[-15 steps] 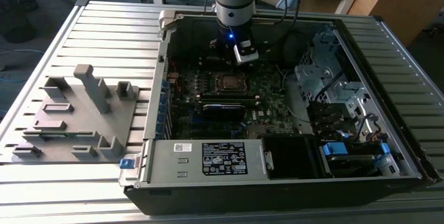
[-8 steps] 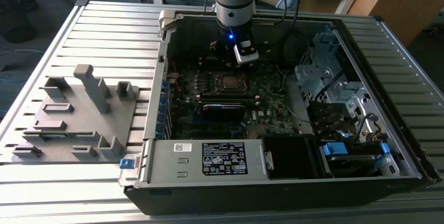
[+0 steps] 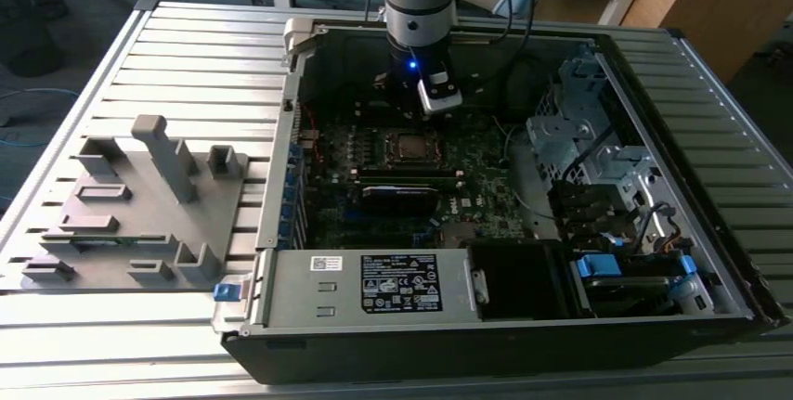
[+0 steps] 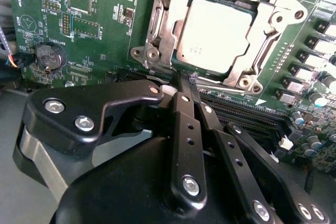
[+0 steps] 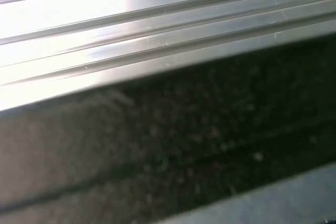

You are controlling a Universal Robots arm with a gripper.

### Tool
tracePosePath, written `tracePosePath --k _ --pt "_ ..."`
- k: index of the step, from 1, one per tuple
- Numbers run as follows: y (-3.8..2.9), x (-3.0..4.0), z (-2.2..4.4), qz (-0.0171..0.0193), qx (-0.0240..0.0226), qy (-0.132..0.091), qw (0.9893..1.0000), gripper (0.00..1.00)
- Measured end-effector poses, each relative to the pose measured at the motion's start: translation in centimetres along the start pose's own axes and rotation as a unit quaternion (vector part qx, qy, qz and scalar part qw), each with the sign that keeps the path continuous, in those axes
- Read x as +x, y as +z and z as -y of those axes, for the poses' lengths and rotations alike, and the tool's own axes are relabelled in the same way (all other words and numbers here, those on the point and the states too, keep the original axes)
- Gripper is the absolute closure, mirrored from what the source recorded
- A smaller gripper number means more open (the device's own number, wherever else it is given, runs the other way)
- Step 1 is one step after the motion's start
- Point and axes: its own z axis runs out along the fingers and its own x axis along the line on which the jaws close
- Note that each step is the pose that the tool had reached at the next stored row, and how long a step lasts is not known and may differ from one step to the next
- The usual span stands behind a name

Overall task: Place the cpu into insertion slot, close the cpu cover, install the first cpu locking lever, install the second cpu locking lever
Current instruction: 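Install the first cpu locking lever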

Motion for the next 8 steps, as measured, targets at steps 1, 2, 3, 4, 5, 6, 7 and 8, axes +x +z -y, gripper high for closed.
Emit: tracePosePath --k 1,2,3,4,5,6,7,8 --pt "-0.12 -0.01 -0.01 -0.0001 -0.0001 0.0 1.0 0.9" --pt "-0.26 -0.02 -0.02 -0.0001 -0.0004 0.0 1.0 0.9" --pt "-0.38 -0.03 -0.03 -0.0002 -0.0007 0.0 1.0 0.9" --pt "-0.5 -0.05 -0.05 -0.0004 -0.0011 0.0 1.0 0.9" --pt "-0.59 -0.06 -0.05 -0.0005 -0.0016 0.0 1.0 0.9" --pt "-0.69 -0.07 -0.06 -0.0007 -0.0022 0.0 1.0 0.9" --pt "-0.75 -0.08 -0.07 -0.0009 -0.0032 0.0 1.0 0.9" --pt "-0.76 -0.08 -0.07 -0.0013 -0.0048 0.001 1.0 0.9"
